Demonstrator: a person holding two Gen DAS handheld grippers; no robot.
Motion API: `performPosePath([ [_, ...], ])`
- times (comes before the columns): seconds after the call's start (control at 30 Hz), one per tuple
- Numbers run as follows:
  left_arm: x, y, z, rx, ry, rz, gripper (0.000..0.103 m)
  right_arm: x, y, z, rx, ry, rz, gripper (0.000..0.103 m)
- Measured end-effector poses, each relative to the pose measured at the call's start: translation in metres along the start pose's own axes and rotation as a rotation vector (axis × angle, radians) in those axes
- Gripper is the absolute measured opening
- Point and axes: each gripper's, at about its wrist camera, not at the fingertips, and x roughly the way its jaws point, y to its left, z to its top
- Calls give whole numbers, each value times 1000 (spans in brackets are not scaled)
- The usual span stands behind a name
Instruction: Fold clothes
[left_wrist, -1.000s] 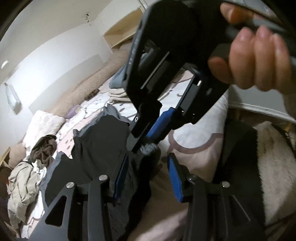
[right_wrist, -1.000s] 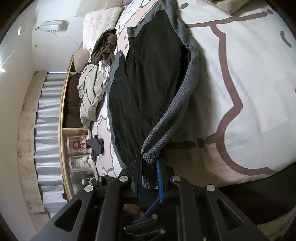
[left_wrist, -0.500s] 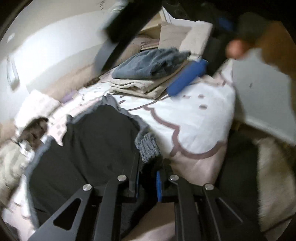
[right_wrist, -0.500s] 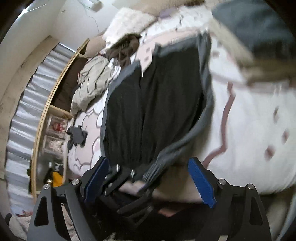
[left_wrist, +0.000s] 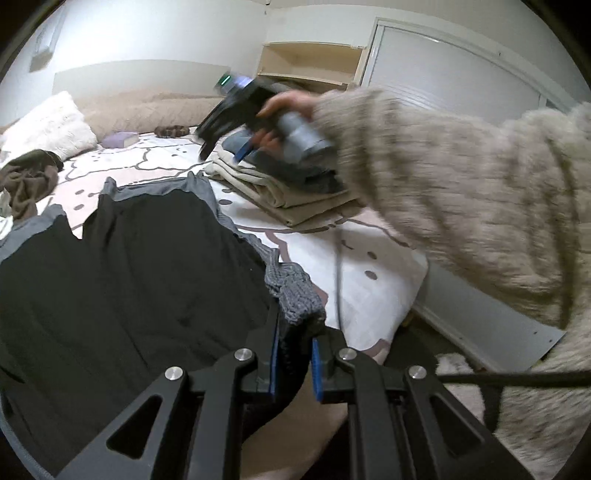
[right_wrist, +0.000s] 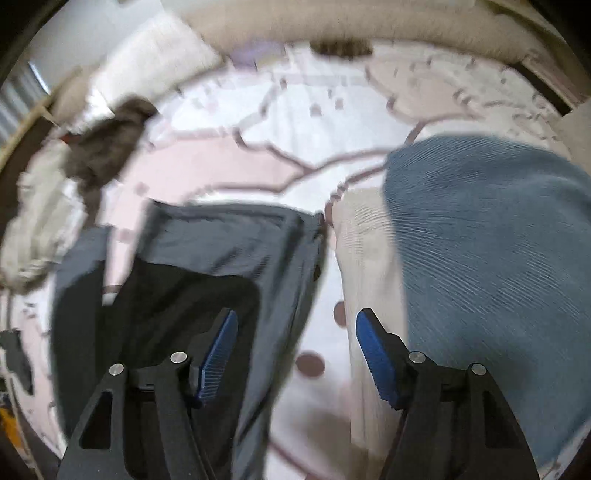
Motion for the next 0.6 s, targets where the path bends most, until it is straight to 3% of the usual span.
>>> performPosePath([
  [0.1,-1,5,1,-28,4,-29,14,37,9,7,-13,61,-35,67],
  [0.13,-2,6,2,-40,5,-40,14,45,13,8,-21,72,-20,58],
  [0.17,-2,8,2,-50,6,-51,14,53,16,9,-29,84,-6,34],
  [0.3,-6,8,2,-72,0,-66,14,61,20,9,-21,75,29,5],
  [0.37,-13,8,3,-85,-18,-62,14,43,14,13,41,38,97,5],
  [0.5,-37,17,6,-149,-85,-60,14,-22,5,25,165,-121,319,5],
  [0.6,-52,25,4,-200,-122,-51,14,-29,18,36,178,-95,266,5],
])
